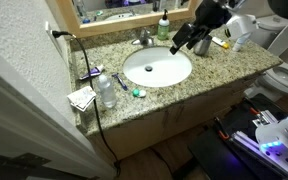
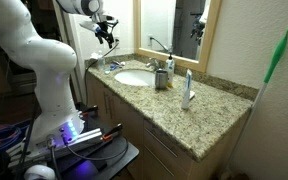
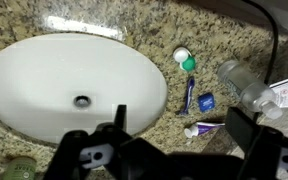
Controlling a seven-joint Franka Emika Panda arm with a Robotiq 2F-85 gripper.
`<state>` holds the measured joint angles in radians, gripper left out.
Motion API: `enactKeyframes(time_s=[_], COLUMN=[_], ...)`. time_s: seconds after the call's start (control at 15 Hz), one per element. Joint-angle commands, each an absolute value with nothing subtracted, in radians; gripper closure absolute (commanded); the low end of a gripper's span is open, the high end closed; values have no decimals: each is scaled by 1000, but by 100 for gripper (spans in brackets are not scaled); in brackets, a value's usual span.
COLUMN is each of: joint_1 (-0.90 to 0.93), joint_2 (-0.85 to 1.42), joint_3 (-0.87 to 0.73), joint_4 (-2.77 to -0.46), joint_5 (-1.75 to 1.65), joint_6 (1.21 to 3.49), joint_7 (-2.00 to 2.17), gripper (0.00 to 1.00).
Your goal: Pick up the white object
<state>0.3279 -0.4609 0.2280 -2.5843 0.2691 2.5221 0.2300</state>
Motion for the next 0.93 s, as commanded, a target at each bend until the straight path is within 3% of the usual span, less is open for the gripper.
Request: enactKeyframes(time_s=[0.0,0.2,0.53,0.6,0.87], joint_1=[287,310,347,343,336], joint_2=[-442,-326,-115,-199,-101], joint_3=[250,262,296,293,301], joint_4=[-2571,-2570,-2551,-2580,-2555], joint_5=[240,243,275,263,233], joint_6=[2466,2457,2694,2616,2677], joint_7=[269,234,182,208,207], gripper=[0,0,0,0,0])
